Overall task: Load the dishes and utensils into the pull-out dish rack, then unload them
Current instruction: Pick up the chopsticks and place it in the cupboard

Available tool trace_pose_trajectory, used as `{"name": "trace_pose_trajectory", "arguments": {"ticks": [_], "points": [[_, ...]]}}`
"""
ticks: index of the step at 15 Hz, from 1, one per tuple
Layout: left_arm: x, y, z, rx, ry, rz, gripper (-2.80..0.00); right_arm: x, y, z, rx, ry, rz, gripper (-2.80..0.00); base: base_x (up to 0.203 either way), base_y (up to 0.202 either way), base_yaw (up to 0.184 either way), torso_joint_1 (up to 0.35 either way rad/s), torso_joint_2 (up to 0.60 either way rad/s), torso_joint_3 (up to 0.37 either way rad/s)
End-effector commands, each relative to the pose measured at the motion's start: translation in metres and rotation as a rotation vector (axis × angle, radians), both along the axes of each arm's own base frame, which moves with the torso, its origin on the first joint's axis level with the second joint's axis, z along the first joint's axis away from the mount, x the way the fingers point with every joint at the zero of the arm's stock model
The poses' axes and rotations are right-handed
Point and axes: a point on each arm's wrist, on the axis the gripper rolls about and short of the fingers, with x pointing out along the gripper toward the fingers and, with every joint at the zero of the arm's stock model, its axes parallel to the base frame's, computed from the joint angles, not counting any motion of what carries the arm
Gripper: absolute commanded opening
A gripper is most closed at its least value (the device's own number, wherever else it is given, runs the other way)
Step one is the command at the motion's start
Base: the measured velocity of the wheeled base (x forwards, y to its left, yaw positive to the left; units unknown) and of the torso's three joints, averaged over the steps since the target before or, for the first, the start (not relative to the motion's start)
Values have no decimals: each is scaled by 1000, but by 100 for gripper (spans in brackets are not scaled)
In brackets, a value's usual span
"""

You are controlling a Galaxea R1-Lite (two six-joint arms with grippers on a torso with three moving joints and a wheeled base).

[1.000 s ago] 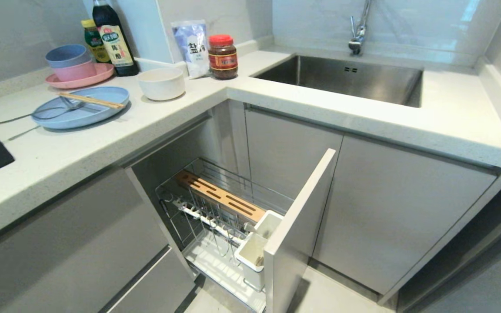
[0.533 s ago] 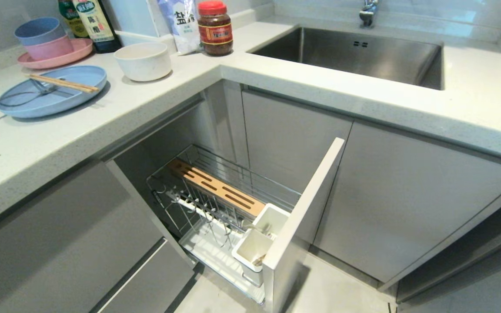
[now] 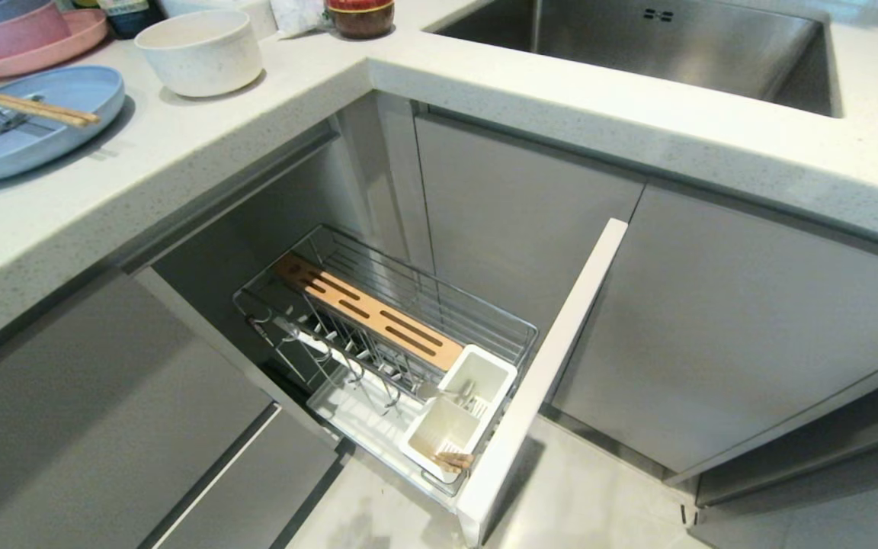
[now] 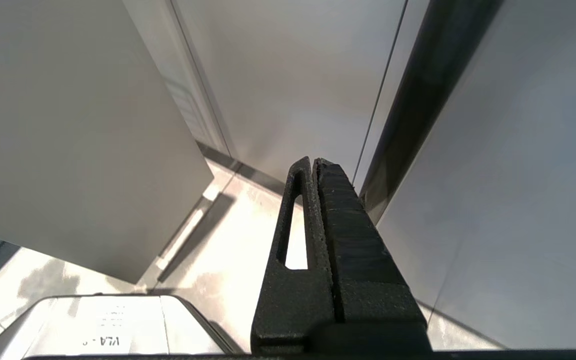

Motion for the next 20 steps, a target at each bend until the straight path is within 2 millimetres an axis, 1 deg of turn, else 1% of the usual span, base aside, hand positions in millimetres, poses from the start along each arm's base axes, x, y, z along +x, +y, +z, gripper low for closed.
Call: {"name": "trace_pose_trajectory", "arguments": {"ticks": [1,8,14,15,16,18,20], "points": [[2,0,-7,1,27,1,-280,0,0,0,1,-3,1,-280,0,0,0,5,2,-198],[2,0,-7,-1,26,7,-280,0,0,0,1,-3,0,-280,0,0,0,4,3,-183],[2,0,-5,-7,5,7,-280,0,0,0,-1,-3,0,-280,0,0,0,0,2,-14],[1,0,0,-5,-33,6,-280,0,0,0,1,-2,0,-280,0,0,0,0,0,0],[0,0,9,-4,-101,1,-280,0,0,0,-1,-3,1,-280,0,0,0,0,0,0],[-13,0,41,-3,-213,-4,-280,0,0,0,0,-2,0,-280,0,0,0,0,0,0],[-33,0,74,-1,-278,-9,-280,0,0,0,0,-3,0,-280,0,0,0,0,0,0]]}}
